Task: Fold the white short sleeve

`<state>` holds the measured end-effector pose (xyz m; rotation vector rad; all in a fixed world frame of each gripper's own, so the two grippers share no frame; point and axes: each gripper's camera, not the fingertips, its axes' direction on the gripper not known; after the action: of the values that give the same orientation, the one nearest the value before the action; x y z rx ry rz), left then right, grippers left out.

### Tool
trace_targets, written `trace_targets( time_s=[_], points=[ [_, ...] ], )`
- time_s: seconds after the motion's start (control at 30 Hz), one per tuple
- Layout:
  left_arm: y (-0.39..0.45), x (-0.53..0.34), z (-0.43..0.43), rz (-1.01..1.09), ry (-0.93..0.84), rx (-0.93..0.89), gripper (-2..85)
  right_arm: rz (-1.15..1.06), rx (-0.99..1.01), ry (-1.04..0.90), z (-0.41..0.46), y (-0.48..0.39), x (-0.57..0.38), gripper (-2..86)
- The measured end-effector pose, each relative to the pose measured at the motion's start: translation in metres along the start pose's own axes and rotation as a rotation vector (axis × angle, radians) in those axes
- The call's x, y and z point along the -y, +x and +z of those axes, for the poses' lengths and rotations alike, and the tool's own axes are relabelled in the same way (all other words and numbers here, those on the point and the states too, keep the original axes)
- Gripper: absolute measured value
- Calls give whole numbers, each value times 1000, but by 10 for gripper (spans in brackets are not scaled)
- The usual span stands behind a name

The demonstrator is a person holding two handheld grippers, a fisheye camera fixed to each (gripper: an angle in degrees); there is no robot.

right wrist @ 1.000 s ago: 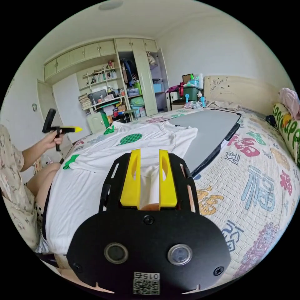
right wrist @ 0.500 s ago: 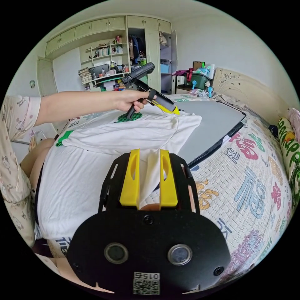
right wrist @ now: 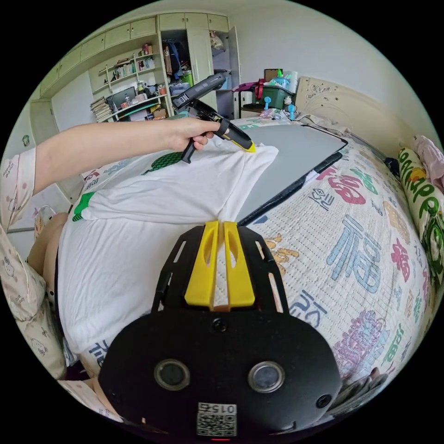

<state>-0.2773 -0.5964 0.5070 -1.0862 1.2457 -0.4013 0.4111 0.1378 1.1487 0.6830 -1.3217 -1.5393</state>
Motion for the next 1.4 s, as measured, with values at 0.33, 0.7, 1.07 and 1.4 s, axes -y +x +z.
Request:
trace_targets(
  time_s=[0.33, 0.7, 1.07, 1.4],
  points=[
    [37, 55, 35, -7, -11, -1, 15, 77, -68, -46, 0, 45, -62, 17],
    [-30, -37, -91, 14, -6, -50, 119, 114, -135, 238, -60, 60, -150, 85],
    [-107, -354, -204, -166, -79, -21, 109, -572, 338, 270, -13, -167, -177, 80],
    [-122, -401, -182, -191, -31, -61, 96, -864, 111, -3, 45, -283, -250, 60]
  ],
)
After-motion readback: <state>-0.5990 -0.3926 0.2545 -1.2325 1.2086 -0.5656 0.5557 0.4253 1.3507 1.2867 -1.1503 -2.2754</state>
